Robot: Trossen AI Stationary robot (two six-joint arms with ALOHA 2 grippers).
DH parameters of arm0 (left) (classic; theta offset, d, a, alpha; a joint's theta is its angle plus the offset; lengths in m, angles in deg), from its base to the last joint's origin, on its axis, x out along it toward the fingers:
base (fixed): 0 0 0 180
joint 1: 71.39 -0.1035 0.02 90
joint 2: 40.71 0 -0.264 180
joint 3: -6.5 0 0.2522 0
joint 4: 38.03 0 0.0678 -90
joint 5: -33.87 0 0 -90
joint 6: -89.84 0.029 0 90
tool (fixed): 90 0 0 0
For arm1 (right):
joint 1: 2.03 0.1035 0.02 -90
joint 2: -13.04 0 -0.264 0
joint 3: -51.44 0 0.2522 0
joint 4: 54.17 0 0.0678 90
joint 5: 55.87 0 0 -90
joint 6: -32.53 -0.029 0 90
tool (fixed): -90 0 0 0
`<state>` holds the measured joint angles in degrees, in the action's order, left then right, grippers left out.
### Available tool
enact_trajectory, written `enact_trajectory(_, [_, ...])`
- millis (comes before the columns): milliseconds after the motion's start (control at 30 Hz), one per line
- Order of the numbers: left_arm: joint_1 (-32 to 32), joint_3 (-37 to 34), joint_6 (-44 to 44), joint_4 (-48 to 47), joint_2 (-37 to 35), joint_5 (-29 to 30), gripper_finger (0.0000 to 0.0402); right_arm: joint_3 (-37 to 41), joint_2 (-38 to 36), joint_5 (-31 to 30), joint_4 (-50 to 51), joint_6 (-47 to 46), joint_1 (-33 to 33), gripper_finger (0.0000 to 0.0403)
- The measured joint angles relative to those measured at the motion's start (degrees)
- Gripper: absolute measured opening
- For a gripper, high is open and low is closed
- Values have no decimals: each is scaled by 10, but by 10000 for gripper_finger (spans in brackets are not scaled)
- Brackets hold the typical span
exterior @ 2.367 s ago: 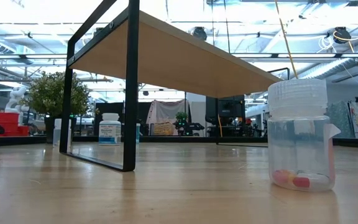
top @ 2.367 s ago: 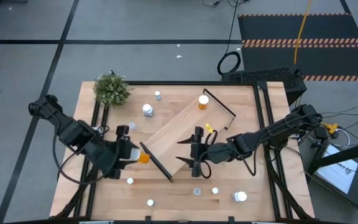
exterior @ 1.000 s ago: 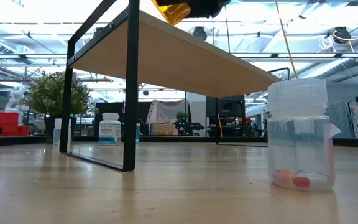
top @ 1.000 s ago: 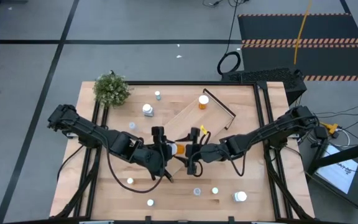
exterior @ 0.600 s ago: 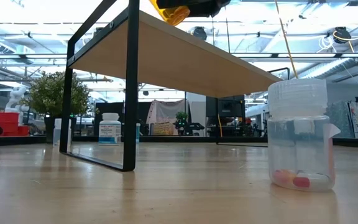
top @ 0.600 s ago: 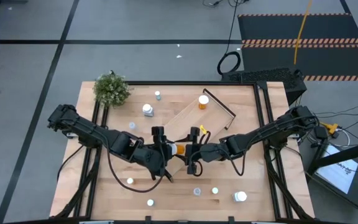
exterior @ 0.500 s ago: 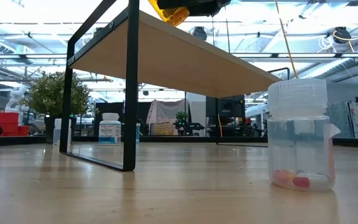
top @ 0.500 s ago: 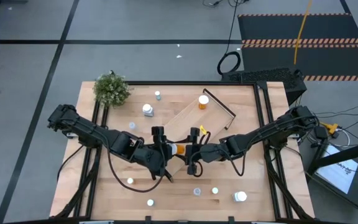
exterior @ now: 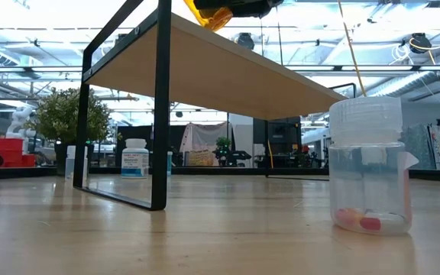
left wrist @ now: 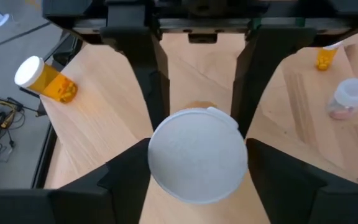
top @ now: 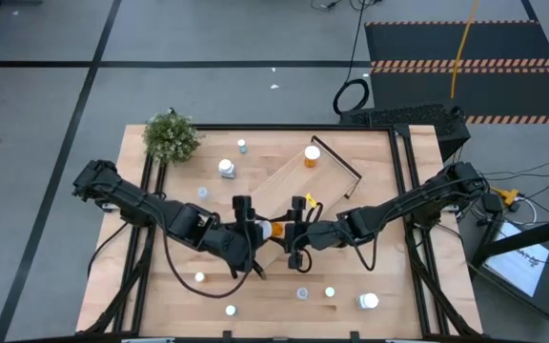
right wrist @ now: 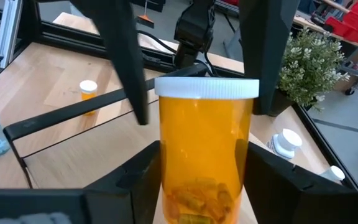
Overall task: Pick and place medicine bottles onto shelf by color
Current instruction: Put the large orange pill bottle on the shelf aligned with the other large orange pill bottle
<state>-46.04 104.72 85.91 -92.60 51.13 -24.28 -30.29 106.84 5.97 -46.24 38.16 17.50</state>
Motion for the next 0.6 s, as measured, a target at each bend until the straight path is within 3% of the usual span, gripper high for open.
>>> enact_trajectory(300, [24, 0, 17, 14, -5, 42, 343, 0, -6, -4, 13, -6, 0, 196])
enact_trajectory(600, [54, 0, 14, 16, -34, 95, 334, 0, -55, -4, 87, -46, 0, 196])
